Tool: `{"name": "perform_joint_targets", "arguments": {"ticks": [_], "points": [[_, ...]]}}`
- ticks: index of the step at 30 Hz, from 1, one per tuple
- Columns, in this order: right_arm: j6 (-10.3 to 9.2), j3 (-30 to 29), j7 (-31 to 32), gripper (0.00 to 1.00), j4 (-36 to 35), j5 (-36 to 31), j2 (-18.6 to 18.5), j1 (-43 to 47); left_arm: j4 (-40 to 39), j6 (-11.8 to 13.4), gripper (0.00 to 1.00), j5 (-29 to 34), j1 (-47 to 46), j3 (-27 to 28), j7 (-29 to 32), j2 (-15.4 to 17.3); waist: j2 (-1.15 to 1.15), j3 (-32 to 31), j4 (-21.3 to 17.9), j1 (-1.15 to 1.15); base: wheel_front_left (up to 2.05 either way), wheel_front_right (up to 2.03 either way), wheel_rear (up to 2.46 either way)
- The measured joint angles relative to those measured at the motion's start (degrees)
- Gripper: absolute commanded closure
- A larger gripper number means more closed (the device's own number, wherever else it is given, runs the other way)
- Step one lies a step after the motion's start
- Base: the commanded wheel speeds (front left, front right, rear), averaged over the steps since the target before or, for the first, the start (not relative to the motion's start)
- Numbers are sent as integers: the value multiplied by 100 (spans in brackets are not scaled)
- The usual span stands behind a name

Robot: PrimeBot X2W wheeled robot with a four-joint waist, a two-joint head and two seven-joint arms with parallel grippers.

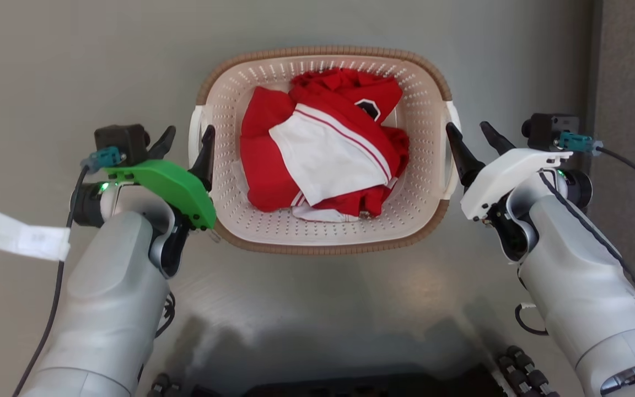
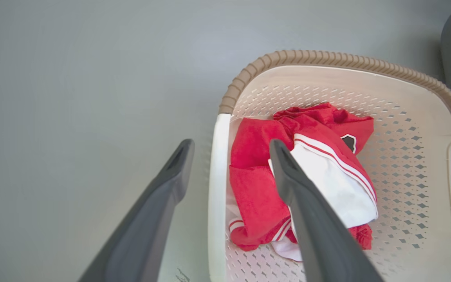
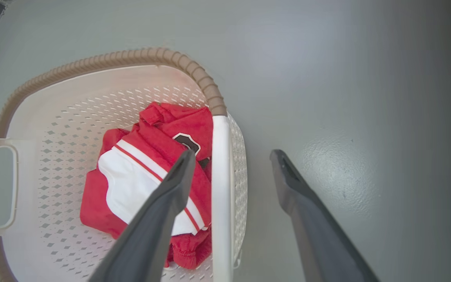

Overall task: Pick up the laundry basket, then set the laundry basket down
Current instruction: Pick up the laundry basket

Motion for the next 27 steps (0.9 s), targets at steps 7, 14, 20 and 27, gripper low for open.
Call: {"name": "perform_joint_targets", "arguments": {"ticks": [7, 14, 20, 27], "points": [[0, 215, 94, 0, 224, 134, 3, -238, 272, -22, 0, -286, -243, -175, 162, -11, 0, 336, 39, 0, 0, 0, 0], [0, 363, 183, 0, 397, 268, 7, -466, 454, -23, 0, -398, -499, -372, 272, -11, 0, 599, 63, 0, 0, 0, 0], [0, 503, 201, 0, 534, 338, 5, -677, 570, -23, 0, -605, -647, -577, 349, -14, 0, 774, 88, 0, 0, 0, 0], [0, 668, 200, 100, 653, 477, 5, -739, 654, -23, 100, -790, -738, -739, 356, -16, 0, 809, 117, 0, 0, 0, 0]]}}
